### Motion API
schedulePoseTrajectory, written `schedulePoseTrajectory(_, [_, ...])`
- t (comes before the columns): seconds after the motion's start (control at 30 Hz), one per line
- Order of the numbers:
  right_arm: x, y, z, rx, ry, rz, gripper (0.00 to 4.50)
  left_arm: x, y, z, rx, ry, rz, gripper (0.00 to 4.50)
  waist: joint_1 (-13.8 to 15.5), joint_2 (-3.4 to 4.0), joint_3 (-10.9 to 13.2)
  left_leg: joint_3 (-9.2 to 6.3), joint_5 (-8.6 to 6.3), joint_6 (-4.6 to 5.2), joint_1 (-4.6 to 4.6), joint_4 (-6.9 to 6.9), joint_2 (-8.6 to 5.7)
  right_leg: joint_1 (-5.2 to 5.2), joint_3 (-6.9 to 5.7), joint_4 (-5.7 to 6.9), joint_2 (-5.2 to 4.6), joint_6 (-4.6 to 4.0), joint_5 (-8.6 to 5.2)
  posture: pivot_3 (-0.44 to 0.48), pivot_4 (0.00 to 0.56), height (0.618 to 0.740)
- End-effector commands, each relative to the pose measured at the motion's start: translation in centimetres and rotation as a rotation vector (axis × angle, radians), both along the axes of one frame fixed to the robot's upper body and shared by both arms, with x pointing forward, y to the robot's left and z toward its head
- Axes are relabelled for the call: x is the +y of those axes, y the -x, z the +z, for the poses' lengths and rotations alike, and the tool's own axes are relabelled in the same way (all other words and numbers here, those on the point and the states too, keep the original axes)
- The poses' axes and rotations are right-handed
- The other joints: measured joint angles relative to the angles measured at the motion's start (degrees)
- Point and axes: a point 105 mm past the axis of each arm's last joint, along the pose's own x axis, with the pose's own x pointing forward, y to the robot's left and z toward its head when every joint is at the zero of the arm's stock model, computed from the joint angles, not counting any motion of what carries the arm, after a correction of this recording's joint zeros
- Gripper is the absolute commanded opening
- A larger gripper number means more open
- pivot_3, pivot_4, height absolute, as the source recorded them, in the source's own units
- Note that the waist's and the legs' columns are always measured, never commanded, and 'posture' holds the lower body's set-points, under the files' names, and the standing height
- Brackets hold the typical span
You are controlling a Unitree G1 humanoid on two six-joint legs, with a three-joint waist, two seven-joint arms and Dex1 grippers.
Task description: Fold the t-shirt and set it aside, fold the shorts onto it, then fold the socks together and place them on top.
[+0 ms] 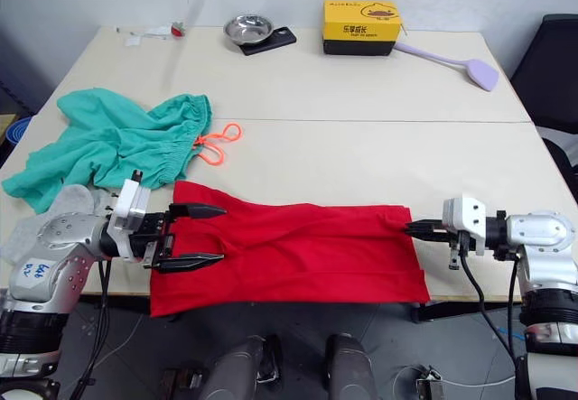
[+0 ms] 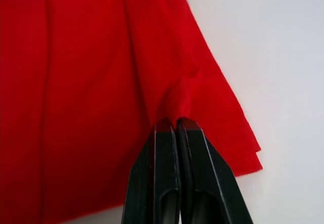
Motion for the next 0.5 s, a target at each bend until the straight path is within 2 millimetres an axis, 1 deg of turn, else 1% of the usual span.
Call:
schedulePoseTrajectory(0.03, [-0.1, 0.1, 0.5, -0.087, 0.042, 0.046, 0.04, 0.5, 0.0, 0.3, -0.015, -0.022, 0.002, 4.5, -0.05, 0.0, 0.0, 0.0, 0.0, -0.01, 0.0, 0.0, 0.0, 0.0, 0.01, 0.0, 0.01, 0.0, 0.0, 0.0, 0.15, 0.74])
schedulePoseTrajectory(0.13, [-0.2, 0.3, -0.1, -0.097, 0.071, 0.071, 0.04, 0.7, 0.0, 0.3, -0.014, -0.03, 0.002, 4.5, -0.07, 0.0, 0.0, 0.0, 0.01, -0.01, 0.01, 0.01, 0.02, 0.0, 0.03, 0.0, 0.03, 0.0, 0.0, 0.0, 0.15, 0.74])
schedulePoseTrajectory(0.27, [-0.3, 0.4, -0.3, -0.134, 0.098, 0.086, 0.04, 0.9, 0.0, 0.3, -0.014, -0.036, 0.007, 4.5, -0.04, 0.0, 0.0, 0.0, 0.01, 0.0, 0.01, 0.04, 0.02, 0.01, 0.04, 0.0, 0.02, 0.0, 0.0, 0.0, 0.15, 0.74])
schedulePoseTrajectory(0.4, [-0.1, 1.1, -0.3, -0.103, 0.076, 0.109, 0.04, 1.2, -0.1, 0.2, -0.013, -0.043, 0.019, 4.5, 0.05, 0.0, 0.0, -0.03, 0.01, 0.0, 0.01, 0.07, 0.02, 0.05, 0.03, 0.0, -0.02, 0.0, 0.0, 0.0, 0.15, 0.74])
schedulePoseTrajectory(0.5, [0.0, 1.4, -0.1, -0.086, 0.063, 0.123, 0.62, 1.5, -0.1, 0.0, -0.006, -0.047, 0.03, 4.5, 0.01, 0.0, 0.0, -0.06, 0.0, 0.0, 0.01, 0.06, 0.02, 0.04, 0.02, 0.0, -0.02, 0.0, 0.0, 0.0, 0.15, 0.74])
